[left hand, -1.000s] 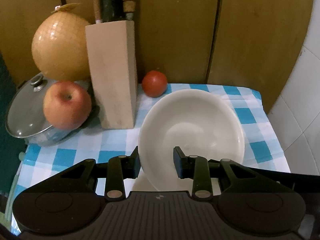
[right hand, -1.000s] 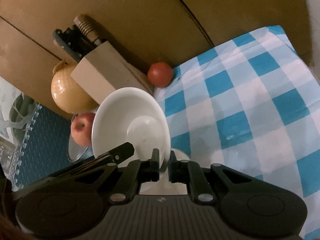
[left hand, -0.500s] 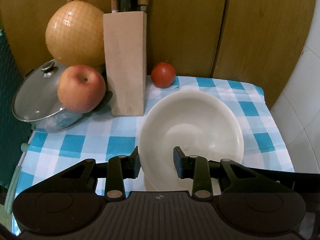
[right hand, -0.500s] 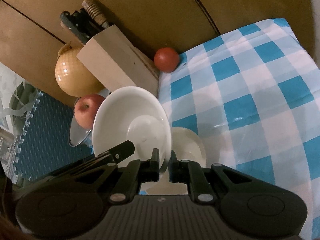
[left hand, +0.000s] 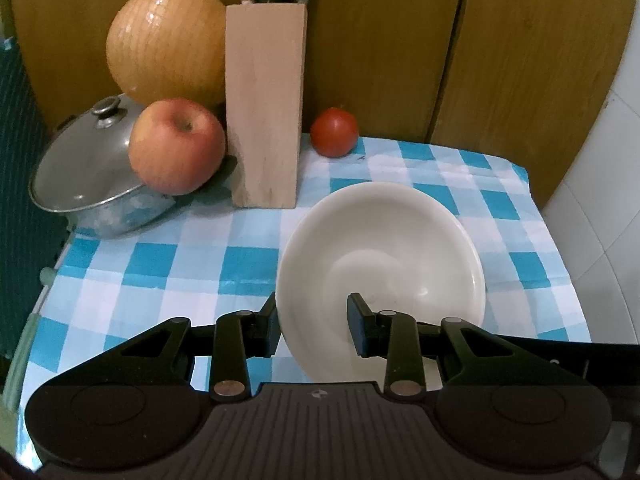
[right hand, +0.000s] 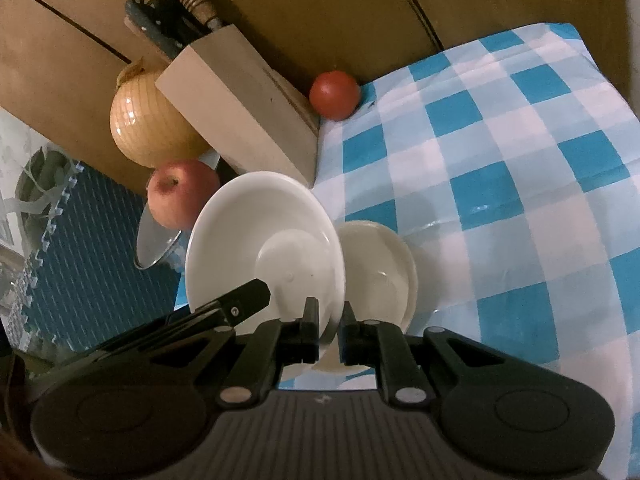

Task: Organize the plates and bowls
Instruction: 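Carry the held cream bowl with both tools toward the nested bowls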

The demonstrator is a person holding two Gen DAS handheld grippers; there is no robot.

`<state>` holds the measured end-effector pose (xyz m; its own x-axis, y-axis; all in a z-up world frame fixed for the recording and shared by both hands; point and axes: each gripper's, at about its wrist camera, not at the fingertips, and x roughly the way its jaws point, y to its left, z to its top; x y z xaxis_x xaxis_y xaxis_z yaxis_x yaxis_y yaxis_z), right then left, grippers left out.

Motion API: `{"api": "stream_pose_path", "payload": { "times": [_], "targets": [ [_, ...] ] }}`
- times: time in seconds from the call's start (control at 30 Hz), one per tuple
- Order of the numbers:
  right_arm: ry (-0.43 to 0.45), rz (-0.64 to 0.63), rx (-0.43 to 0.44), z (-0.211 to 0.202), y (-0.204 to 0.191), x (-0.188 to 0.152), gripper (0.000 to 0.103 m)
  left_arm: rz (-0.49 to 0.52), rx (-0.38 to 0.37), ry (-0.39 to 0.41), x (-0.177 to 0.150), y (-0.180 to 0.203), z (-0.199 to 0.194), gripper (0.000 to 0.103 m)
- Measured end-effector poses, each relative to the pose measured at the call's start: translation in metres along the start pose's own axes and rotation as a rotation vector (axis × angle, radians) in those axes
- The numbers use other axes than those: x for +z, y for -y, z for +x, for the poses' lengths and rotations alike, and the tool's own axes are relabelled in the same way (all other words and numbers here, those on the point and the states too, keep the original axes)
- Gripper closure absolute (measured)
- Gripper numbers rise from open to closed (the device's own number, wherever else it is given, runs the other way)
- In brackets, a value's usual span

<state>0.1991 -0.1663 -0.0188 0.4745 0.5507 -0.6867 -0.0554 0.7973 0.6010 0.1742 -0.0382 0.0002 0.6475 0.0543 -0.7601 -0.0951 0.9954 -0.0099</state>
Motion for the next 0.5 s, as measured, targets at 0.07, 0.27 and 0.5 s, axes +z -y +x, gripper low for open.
{"api": "stream_pose_path", "payload": {
  "times": [0.07,0.27,0.5],
  "targets": [
    [-0.010,0.000,-0.004,0.0021,0.0000,-0.0013,0.092,-0.003,-0.001,-0.008,-0.0017,-0.0013,0.0014,0.062],
    [-0.034,0.001,-0.018,0.0057,0.0022,-0.0046,0.092,-0.016,0.002,-0.029,-0.0074,-0.0022,0.0050,0.062],
    [-0.049,0.002,-0.022,0.0079,0.0032,-0.0054,0.092,-0.025,0.007,-0.038,-0.0085,-0.0029,0.0061,0.062]
  ]
}}
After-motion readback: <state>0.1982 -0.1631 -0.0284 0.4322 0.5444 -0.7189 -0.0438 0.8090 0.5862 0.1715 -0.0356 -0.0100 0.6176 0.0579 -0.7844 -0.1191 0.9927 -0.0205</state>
